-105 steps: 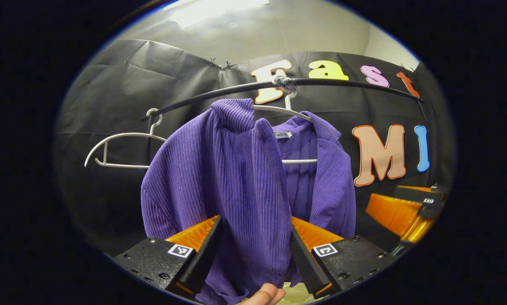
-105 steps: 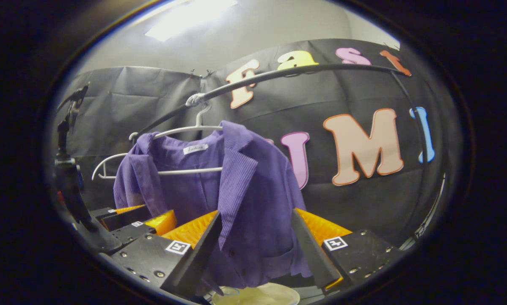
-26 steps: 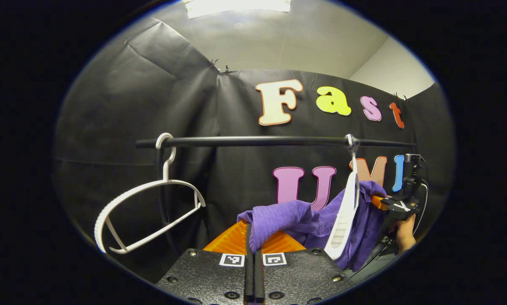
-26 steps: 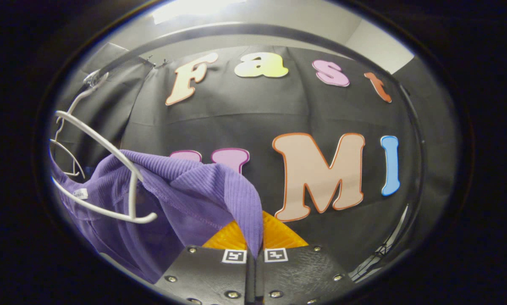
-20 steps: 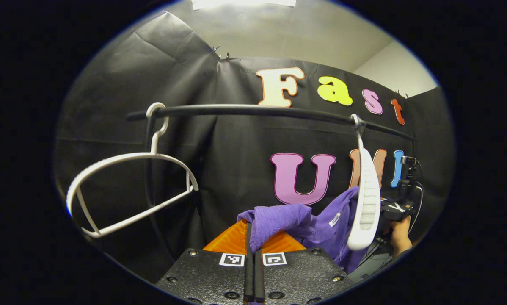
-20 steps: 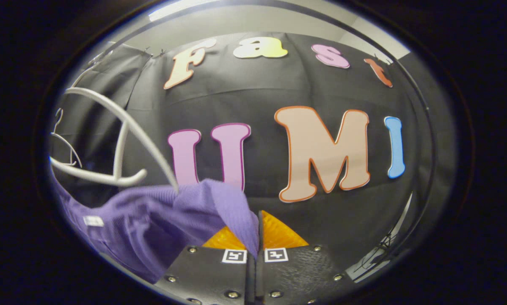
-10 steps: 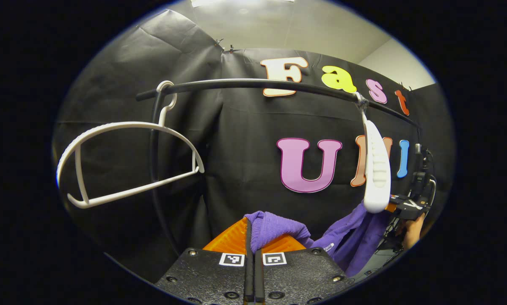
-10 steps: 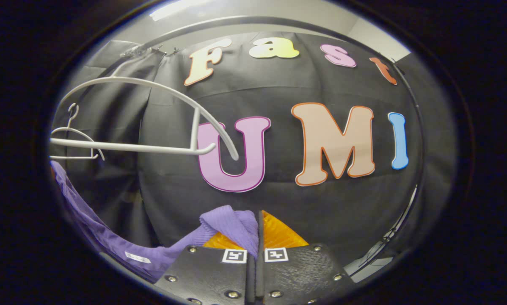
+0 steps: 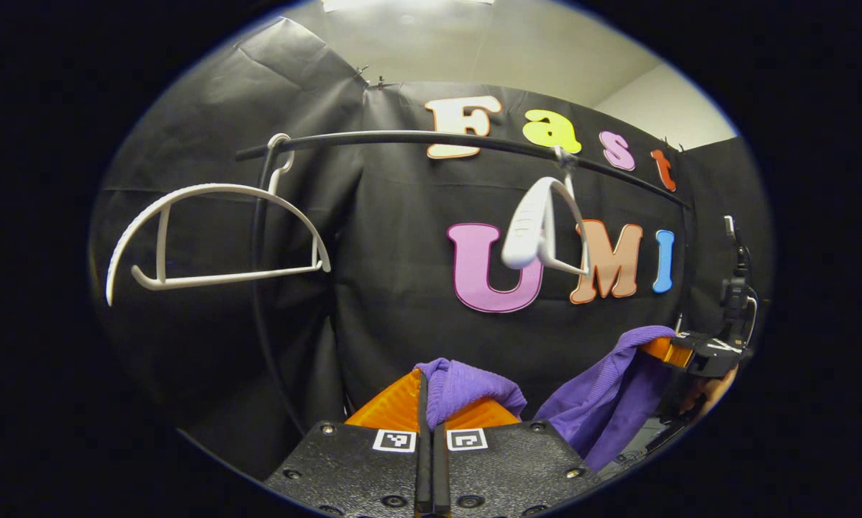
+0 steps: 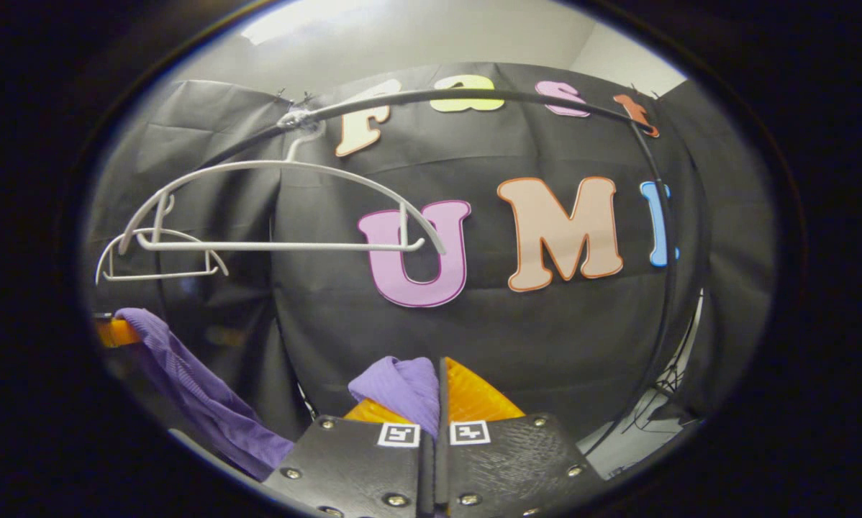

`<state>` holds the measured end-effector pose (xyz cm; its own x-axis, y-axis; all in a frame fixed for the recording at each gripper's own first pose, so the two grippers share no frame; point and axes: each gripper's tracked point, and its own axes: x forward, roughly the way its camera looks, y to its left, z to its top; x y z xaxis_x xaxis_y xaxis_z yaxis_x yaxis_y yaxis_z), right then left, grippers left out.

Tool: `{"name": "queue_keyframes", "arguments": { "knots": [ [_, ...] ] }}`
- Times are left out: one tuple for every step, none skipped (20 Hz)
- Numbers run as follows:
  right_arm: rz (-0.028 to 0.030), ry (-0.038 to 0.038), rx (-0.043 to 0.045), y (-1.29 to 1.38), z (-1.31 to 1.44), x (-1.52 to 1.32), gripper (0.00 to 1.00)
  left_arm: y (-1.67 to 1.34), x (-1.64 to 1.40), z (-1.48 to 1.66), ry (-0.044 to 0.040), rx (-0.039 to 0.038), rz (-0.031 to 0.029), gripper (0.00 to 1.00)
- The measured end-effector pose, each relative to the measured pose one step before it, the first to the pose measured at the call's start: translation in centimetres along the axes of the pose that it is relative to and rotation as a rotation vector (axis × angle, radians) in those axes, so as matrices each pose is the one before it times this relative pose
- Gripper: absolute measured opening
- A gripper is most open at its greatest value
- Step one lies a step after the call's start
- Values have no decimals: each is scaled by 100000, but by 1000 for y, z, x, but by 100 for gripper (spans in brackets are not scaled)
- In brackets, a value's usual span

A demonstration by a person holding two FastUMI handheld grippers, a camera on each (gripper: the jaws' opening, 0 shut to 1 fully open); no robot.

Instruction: Grasp the clothes on the hanger with both hands and then place them into the laundry hamper below.

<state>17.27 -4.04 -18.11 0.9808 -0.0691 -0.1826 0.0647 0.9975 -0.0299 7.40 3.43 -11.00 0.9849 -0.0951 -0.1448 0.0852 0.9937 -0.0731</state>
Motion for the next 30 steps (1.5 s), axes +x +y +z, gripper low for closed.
{"name": "queue_keyframes", "arguments": {
  "knots": [
    [112,128,-127,97,-43,-1164,1,-496,-434,41,-42,-1061,-1181,1],
    [666,423,288,334,-27,-1315,1,-353,-433,120,354,-1146,-899,1],
    [192,-424,641,289,24,-1372,1,-409,-507,140,-11,-881,-1128,1],
    [-226,-921,1163,-25,327,-1181,1,-382,-454,235,-120,-538,-689,1],
    [133,-491,1423,112,247,-1049,1,-277,-509,171,-454,-634,-36,1],
    [357,-438,1060,242,229,-761,1,-501,-370,192,-499,-662,-677,2],
    [-258,-427,1251,202,329,-786,1,-760,-374,-30,-292,-425,-1157,2],
    [-27,-625,561,129,217,-859,1,-713,-414,49,-693,-492,-1103,1],
    [1120,-915,666,465,292,-836,1,-972,-312,-32,-941,-558,-1399,2],
    [124,-1491,1386,233,381,-583,2,-962,-291,-165,-597,50,-1385,2],
    [240,-1909,1690,207,588,-802,1,-683,-131,-465,602,636,-853,1],
    [1753,-1019,1153,662,203,-582,2,-737,-98,-457,650,-145,-1067,1],
    [154,-697,-517,268,186,-408,1,-981,-40,-287,310,-999,-1826,1],
    [-812,-682,-699,-393,252,-676,2,-690,86,-197,187,-1061,-1086,1],
    [-635,-626,-221,-233,245,-577,1,-525,51,-238,537,-425,-618,1],
    [-70,-939,-95,94,189,-505,1,-419,113,-33,-353,39,-826,1],
    [-232,-1316,-668,-141,315,-587,1,-402,165,-54,-186,-164,-484,2],
    [-1163,-1162,-173,-465,207,-383,1,-429,196,-135,232,-280,-741,1],
    [-793,-1239,160,-485,195,-401,1,-463,174,-289,331,161,-1068,1],
    [626,-112,32,164,-47,-69,0,-362,195,-118,-48,-264,-712,1],
    [-494,150,-786,-158,-222,-36,1,-526,224,-204,-162,-172,-1062,2],
    [-719,-319,-93,-527,-159,-199,0,-559,218,-197,-187,895,-1207,2],
    [638,-171,292,-27,-161,132,0,-488,276,-168,-662,720,-934,1],
    [1306,653,686,383,-505,76,0,-447,434,-461,697,310,-852,2],
    [354,206,656,19,-358,156,2,-510,364,-433,-18,578,-1402,2],
    [340,-697,330,-132,-110,74,2,-323,464,-394,157,420,-640,1],
    [369,-521,161,-28,-118,288,2,-186,522,-326,-496,396,-52,1],
    [204,68,-1,-134,-474,180,2,-37,443,-333,-152,821,68,2],
    [-137,-274,481,-194,-428,291,1,-13,404,-308,-844,331,173,2],
    [-824,-167,98,-458,-501,225,2,63,378,-361,-38,124,262,2]
  ]
}}
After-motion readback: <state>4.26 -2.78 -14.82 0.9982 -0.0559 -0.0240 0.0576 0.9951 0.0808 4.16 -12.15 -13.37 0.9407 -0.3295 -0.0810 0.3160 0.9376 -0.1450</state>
